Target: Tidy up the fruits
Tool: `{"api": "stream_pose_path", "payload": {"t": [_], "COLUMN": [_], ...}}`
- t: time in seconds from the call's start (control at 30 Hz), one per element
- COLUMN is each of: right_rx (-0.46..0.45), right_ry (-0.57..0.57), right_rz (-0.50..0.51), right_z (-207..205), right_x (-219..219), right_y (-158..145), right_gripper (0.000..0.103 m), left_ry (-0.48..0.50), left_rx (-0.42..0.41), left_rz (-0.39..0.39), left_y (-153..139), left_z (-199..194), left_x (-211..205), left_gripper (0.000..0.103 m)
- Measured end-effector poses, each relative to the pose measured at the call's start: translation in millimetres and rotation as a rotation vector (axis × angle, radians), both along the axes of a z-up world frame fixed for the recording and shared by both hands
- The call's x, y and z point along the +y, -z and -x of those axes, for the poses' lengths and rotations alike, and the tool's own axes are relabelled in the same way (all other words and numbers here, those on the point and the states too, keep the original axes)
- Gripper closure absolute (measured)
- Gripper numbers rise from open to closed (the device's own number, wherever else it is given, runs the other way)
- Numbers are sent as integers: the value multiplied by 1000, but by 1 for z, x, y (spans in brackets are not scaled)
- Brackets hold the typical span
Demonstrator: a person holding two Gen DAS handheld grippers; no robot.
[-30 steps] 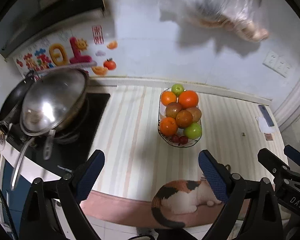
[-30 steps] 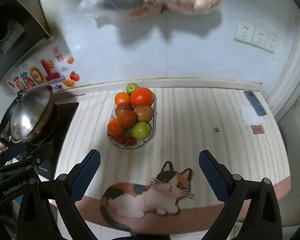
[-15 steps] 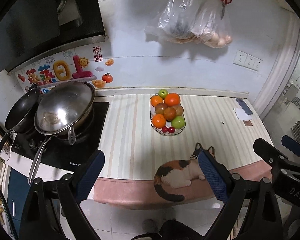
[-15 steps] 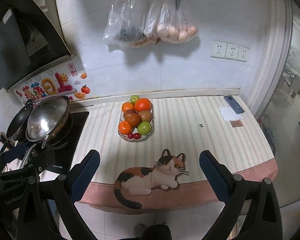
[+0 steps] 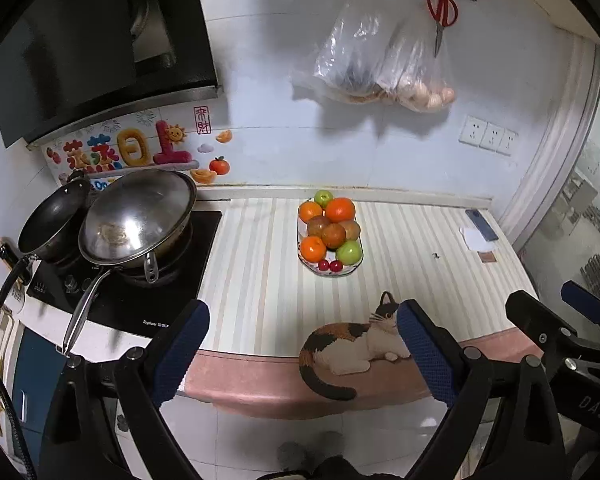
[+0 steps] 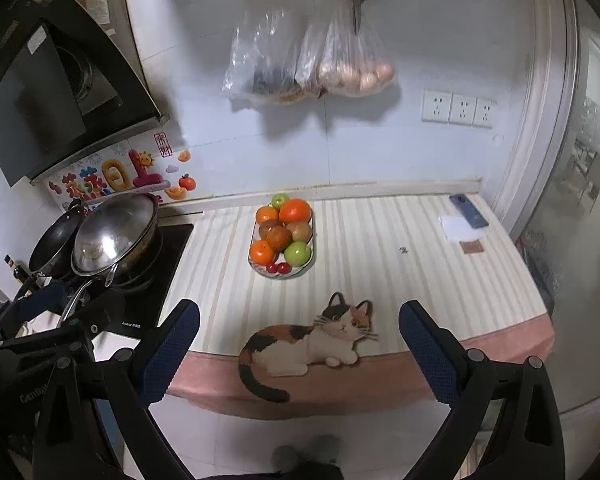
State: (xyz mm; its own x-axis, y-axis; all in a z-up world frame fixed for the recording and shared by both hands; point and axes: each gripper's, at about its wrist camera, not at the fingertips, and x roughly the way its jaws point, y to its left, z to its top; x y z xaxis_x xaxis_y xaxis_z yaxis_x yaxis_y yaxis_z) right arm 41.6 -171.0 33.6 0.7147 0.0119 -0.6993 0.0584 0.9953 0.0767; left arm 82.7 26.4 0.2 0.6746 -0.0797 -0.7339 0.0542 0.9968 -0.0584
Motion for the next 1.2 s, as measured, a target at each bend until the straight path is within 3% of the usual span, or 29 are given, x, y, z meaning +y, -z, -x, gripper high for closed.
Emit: {"api": "stream_pose_path", "payload": {"t": [0.47,0.57,0.8,1.2], "right_rx": [-15,-8,37,114], "right_ry": [-48,-43,-45,-41], "right_rz": [-7,-6,-16,10], "right_z": [-11,-26,-82,-153], "right_x": [-17,-19,-21,-12], "right_y": [-11,-4,27,72], "right_gripper": [1,1,1,1], "left_ry": [-52,-57,-102,-103], "left_rx": [-5,5,16,129], "left_rz": [5,0,-54,-87], "left_y": [-3,3,24,72], "left_z": [-3,-17,-61,-122], "left_x": [-4,-5,-1,5], "left_gripper": [7,0,0,0]}}
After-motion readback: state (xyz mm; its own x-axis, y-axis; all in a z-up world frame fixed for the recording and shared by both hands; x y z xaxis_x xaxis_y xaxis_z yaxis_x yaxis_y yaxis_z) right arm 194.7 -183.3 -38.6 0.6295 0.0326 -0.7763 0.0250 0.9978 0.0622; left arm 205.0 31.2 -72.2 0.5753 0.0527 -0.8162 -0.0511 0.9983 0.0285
